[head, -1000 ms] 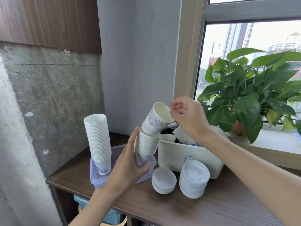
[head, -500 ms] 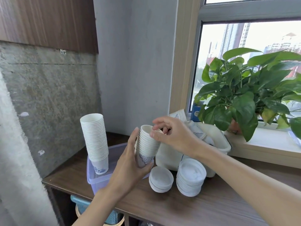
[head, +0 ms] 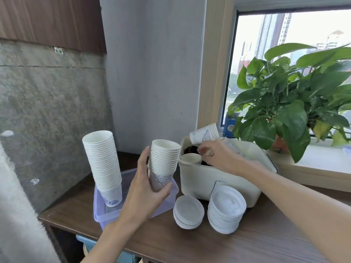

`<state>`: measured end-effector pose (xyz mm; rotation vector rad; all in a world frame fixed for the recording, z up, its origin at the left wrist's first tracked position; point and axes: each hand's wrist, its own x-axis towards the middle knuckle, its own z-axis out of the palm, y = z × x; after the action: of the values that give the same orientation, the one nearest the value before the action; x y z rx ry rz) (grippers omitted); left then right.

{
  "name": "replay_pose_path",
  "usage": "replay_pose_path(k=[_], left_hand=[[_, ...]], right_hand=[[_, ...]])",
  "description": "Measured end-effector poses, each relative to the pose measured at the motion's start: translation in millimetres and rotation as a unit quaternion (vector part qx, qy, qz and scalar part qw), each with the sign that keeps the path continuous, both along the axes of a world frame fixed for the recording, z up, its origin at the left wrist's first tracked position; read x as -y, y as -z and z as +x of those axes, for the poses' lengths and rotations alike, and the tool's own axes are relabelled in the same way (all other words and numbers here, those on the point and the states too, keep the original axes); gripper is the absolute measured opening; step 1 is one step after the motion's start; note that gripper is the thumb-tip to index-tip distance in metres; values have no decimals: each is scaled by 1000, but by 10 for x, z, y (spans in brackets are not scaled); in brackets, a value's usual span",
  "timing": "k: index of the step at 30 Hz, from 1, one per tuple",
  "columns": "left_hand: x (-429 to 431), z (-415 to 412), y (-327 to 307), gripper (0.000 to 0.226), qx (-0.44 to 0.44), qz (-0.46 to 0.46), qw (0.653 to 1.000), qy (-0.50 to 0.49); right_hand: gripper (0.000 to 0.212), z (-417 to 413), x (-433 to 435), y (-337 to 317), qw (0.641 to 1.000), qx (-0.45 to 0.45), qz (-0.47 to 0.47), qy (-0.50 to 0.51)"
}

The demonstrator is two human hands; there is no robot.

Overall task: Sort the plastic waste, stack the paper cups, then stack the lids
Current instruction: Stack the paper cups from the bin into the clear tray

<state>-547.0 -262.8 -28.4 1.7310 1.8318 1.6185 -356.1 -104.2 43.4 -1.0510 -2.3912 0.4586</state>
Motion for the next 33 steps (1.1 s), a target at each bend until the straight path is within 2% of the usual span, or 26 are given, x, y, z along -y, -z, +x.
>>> replay_pose_path(k=[7, 15, 24, 30, 33], left_hand=[[-32, -35, 23, 109, -4, -8, 1000, 6], [-67, -40, 52, 107, -9, -5, 1000, 7], [-28, -3, 39, 107, -3, -19, 1000, 6], [-46, 17, 29, 102, 0, -33, 999, 12], [-69, 31, 32, 102, 1, -34, 999, 16]], right_hand=[[18, -177, -154, 63, 994, 89, 23, -50], [17, -206, -168, 62, 994, 101, 16, -37], [16, -106, -63, 72, 996, -68, 53, 5], [19, -79, 86, -228, 980, -181, 87, 17], [18, -65, 231, -438, 963, -265, 56, -7]])
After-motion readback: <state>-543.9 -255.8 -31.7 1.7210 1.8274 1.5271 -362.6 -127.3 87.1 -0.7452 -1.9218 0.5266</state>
